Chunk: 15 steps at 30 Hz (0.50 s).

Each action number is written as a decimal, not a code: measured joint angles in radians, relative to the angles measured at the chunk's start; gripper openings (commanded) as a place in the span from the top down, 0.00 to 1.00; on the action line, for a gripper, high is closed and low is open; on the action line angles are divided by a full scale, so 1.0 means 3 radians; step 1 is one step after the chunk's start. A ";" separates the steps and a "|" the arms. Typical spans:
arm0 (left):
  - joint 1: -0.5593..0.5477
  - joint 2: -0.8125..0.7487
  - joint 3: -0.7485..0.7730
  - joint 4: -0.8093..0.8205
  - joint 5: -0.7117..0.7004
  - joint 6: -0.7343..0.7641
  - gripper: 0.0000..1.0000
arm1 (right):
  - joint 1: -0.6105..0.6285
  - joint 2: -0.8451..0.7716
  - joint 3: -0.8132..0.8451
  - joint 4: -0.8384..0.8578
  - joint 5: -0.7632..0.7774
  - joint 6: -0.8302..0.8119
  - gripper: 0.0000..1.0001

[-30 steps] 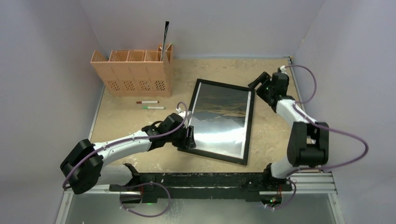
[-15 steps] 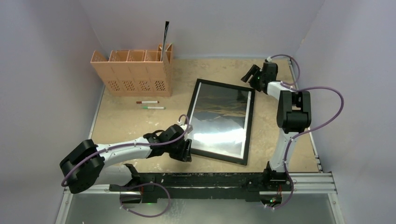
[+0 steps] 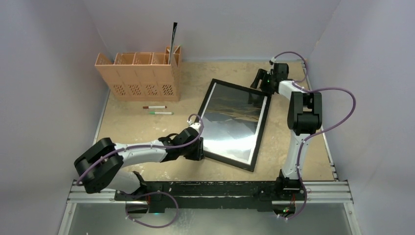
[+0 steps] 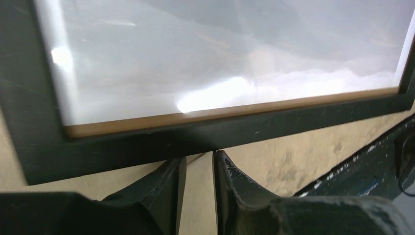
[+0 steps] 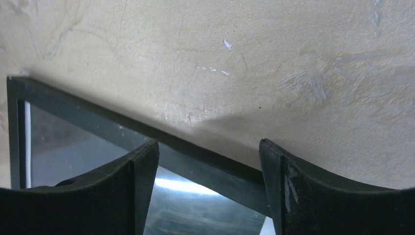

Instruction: Put the photo into the frame

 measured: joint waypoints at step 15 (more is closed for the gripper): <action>0.0828 0.1087 0.1251 -0.0576 0.0318 0.0528 0.67 | -0.0262 -0.0549 -0.0760 0.0011 0.0646 -0.0304 0.20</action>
